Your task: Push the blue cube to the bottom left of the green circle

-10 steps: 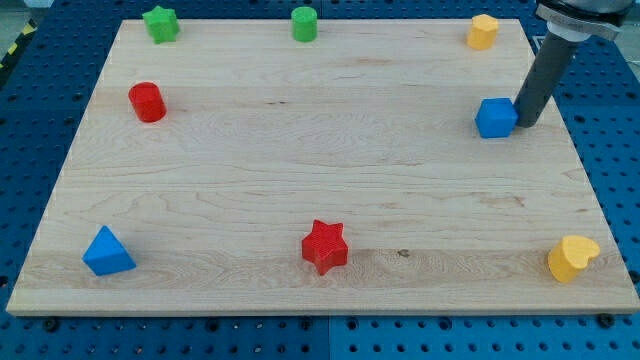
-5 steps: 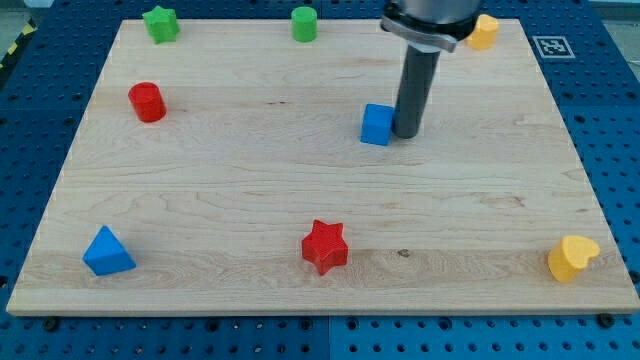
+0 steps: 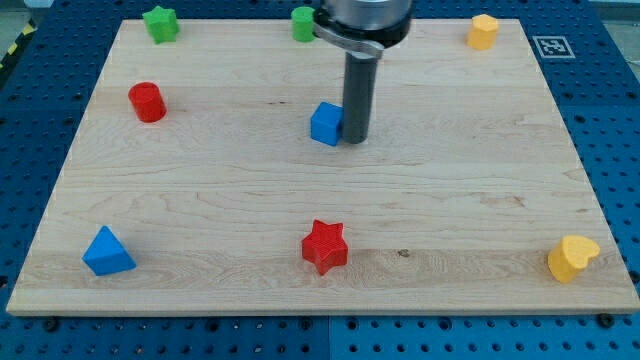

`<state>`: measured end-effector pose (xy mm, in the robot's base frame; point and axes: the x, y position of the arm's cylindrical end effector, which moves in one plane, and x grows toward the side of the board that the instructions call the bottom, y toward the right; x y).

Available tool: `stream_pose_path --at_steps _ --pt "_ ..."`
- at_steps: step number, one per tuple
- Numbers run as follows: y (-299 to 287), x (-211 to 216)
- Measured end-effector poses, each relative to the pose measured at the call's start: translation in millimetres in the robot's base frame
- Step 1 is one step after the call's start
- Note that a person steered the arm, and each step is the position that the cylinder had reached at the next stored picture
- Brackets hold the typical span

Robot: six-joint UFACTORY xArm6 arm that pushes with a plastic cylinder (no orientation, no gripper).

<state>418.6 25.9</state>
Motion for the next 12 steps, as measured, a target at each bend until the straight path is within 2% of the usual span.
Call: stream_pose_path --at_steps 2,4,6,7,9,10,12 --pt "-41 0" --pt "-56 -2" --pt "-69 -60" --pt "-80 -64" --pt "-87 -31" --pt "-113 -33" --pt "-119 -77"
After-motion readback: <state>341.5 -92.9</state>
